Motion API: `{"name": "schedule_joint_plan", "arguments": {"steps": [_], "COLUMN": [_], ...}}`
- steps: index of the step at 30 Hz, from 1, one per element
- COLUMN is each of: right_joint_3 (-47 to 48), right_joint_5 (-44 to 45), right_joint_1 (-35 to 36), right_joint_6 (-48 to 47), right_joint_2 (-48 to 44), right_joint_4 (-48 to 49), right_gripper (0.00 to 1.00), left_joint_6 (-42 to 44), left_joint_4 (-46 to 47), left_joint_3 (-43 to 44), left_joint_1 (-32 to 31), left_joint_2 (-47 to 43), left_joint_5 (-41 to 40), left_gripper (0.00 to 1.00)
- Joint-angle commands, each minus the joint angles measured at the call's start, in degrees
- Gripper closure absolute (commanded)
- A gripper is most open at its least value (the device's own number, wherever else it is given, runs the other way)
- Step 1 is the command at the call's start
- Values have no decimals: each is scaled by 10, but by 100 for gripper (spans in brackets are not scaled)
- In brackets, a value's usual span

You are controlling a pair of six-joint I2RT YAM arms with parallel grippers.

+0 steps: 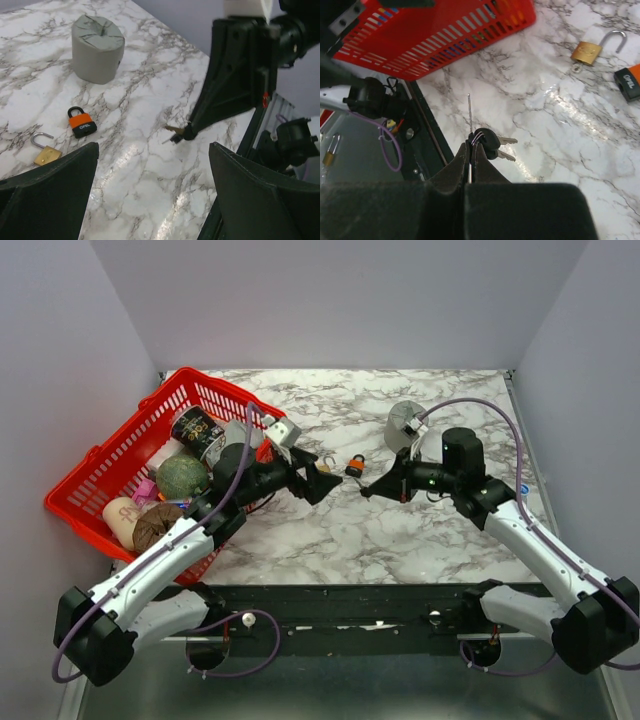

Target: Unlock with the key

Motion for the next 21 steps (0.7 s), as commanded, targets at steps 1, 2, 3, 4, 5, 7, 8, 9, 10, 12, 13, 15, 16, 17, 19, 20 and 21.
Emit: {"name": "schedule_joint_plan", "arguments": {"steps": [1, 2, 3, 4, 5, 7, 8, 9, 10, 12, 13, 15, 16, 17, 19, 20, 21], "right_joint_3": [-22, -24, -30, -33, -34, -33, -32, -32, -31, -32, -36, -40, -42, -45, -50, -52, -54], "right_joint_5": [-41, -46, -56, -60, -62, -65, -62, -57, -55, -53, -54, -67, -71, -74, -78, -80, -82], "right_joint_1": [11, 13, 13, 13, 16, 17, 17, 17, 17, 17, 17, 17, 17, 17, 18, 20, 21], "right_joint_6": [18, 24, 35, 40, 44, 48, 50, 53, 53, 58, 62, 76, 81, 86, 98, 99, 105], "right_joint_2": [-23, -25, -26, -27, -27, -26, -27, -27, -27, -27, -26, -24, -22, -20, -12, -11, -10], "right_joint_4": [61, 71, 80, 98, 104, 105, 121, 123, 123, 131, 136, 162, 170, 177, 196, 200, 206], "right_gripper": [99, 99, 99, 99, 99, 99, 99, 99, 99, 99, 99, 99, 99, 99, 99, 99, 99], "left_joint_6": [-135, -136, -136, -133, -132, -136, -142, -144, -145, -153, -154, -168, -176, -185, -208, -212, -219], "left_joint_4": [114, 113, 110, 105, 105, 116, 120, 123, 127, 130, 132, 139, 155, 163, 188, 191, 196], "left_joint_3": [-11, -10, -7, -7, -7, -7, -6, -3, -1, 0, 0, -3, -6, -7, -9, -9, -10], "left_joint_1": [48, 51, 52, 52, 52, 52, 52, 52, 52, 52, 52, 52, 52, 52, 52, 52, 52], "left_joint_2": [10, 14, 23, 27, 31, 46, 52, 60, 61, 68, 70, 80, 83, 89, 103, 107, 115], "left_joint_5": [81, 85, 90, 100, 112, 130, 148, 155, 162, 169, 170, 180, 186, 190, 207, 210, 213], "left_gripper": [3, 3, 3, 4, 4, 5, 5, 6, 6, 7, 7, 8, 9, 9, 15, 16, 20]}}
